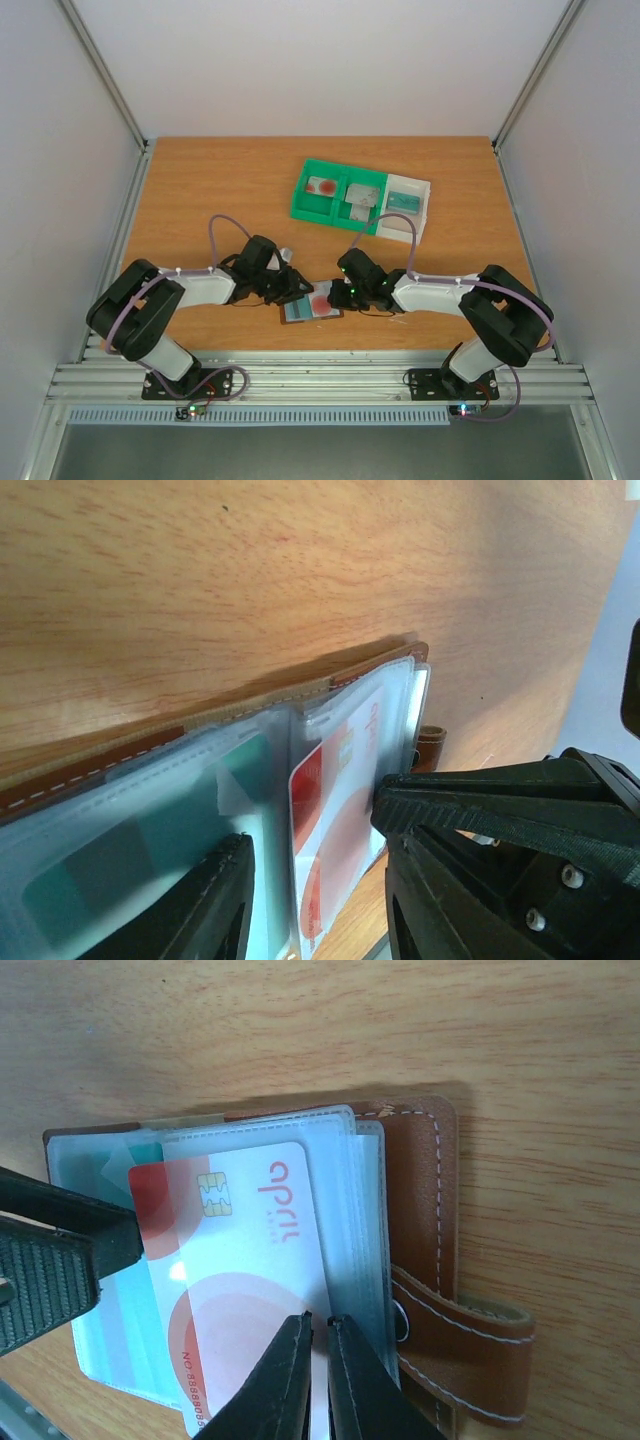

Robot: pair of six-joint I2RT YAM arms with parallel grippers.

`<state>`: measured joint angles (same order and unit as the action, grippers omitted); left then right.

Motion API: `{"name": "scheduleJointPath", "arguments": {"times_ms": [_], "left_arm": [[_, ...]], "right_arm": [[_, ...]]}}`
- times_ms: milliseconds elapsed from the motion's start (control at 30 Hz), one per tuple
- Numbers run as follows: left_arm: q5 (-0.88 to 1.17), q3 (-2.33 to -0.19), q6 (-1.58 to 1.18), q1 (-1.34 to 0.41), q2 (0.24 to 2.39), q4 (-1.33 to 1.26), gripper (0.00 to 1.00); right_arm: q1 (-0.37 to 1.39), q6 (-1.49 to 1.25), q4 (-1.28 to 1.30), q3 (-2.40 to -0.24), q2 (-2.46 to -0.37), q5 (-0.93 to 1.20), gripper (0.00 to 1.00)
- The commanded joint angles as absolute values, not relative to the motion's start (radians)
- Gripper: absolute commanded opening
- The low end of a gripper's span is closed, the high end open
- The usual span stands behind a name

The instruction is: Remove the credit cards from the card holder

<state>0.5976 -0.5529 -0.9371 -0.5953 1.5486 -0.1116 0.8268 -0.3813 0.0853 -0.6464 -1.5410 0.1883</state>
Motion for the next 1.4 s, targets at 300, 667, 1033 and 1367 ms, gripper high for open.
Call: {"name": "scheduleJointPath", "arguments": {"times_ms": [300, 667, 1033, 1367], "left_arm": [[0.587, -0.550, -0.949, -0.591, 1.607, -0.190, 0.21], [0.617, -0.540, -0.977, -0.592, 1.623, -0.255, 0.01], [0.596, -0.526, -0.939, -0.590, 1.557, -0.148, 0.00], [0.546, -0.505, -0.911, -0.577, 1.460, -0.048, 0.00]], "right_arm": [[0.835, -0.406, 0.056, -0.606, -1.566, 0.188, 0.08], [0.835, -0.406, 0.052, -0.602, -1.569, 0.187, 0.08], [0.834, -0.398, 0.091, -0.617, -1.569, 0.152, 0.08], [0.833, -0.391, 0.097, -0.624, -1.585, 0.141, 0.08]]}}
